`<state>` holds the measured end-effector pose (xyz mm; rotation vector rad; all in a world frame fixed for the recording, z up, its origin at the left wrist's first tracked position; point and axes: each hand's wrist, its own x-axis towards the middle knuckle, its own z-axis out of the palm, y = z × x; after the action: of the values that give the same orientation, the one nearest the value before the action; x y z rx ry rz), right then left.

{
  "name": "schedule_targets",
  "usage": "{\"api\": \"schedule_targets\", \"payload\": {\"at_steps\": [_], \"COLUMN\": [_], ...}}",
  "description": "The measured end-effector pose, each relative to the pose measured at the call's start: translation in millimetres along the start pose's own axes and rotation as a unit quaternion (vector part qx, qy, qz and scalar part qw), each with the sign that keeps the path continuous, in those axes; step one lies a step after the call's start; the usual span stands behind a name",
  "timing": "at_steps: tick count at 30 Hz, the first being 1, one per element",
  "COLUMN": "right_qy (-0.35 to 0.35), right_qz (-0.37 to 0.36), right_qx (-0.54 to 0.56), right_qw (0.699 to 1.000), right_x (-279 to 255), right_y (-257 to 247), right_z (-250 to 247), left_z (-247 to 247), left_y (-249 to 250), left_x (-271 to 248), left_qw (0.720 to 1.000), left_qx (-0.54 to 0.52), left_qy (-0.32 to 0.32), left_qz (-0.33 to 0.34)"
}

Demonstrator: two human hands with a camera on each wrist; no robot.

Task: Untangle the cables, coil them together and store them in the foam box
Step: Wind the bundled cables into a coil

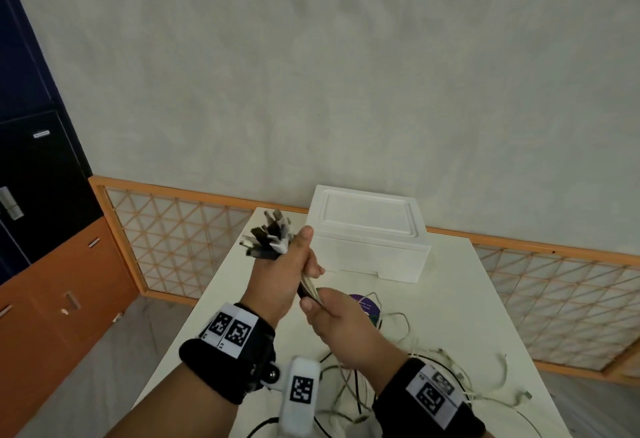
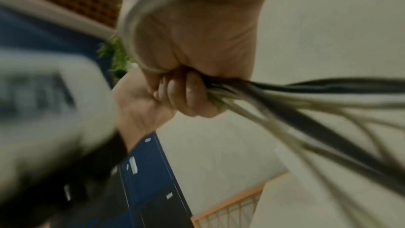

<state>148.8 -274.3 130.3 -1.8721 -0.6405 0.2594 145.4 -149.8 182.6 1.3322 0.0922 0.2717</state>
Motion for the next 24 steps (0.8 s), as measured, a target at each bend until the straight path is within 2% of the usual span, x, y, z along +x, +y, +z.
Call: {"api": "schedule_targets", "payload": {"at_steps": [1, 3, 5, 7, 10, 13, 16, 18, 21, 24], "right_qy": [-0.018, -0.039, -0.048, -0.054, -0.042, -0.012, 0.01, 0.02, -0.005, -0.064], "right_qz": [0.018, 0.018, -0.001, -0.009, 0.018, 0.011, 0.032, 0.018, -0.029, 0.016], "right_qx": [0.018, 0.033, 0.028, -0.042, -0.075, -0.051, 0.039, 0.02, -0.025, 0.018], "right_qw": [1.0, 0.999, 0.998, 0.998, 0.996, 0.999, 0.999, 0.999, 0.999, 0.998], "right_x": [1, 0, 0, -1, -10, -20, -24, -29, -35, -36], "right_y": [0, -1, 3, 14, 35, 43, 24, 8, -13, -4], "right_z": [-1, -4, -7, -16, -35, -44, -45, -45, -43, -48], "left_z": [-4, -4, 4, 6, -13, -32, -40, -41, -36, -32], "left_y": [2, 6, 11, 17, 25, 23, 13, 3, -6, 4], "left_x": [-2, -8, -13, -10, 5, 15, 24, 30, 33, 34], "left_qw": [0.997, 0.993, 0.999, 0.982, 0.961, 0.962, 0.972, 0.979, 0.979, 0.969], "left_qx": [0.08, 0.111, -0.017, -0.176, -0.268, -0.267, -0.229, -0.193, -0.182, -0.23], "left_qy": [0.006, 0.0, -0.031, -0.056, -0.049, -0.024, 0.004, 0.028, 0.043, 0.051], "left_qz": [0.023, 0.039, 0.004, -0.038, -0.055, -0.049, -0.053, -0.064, -0.081, -0.078]}}
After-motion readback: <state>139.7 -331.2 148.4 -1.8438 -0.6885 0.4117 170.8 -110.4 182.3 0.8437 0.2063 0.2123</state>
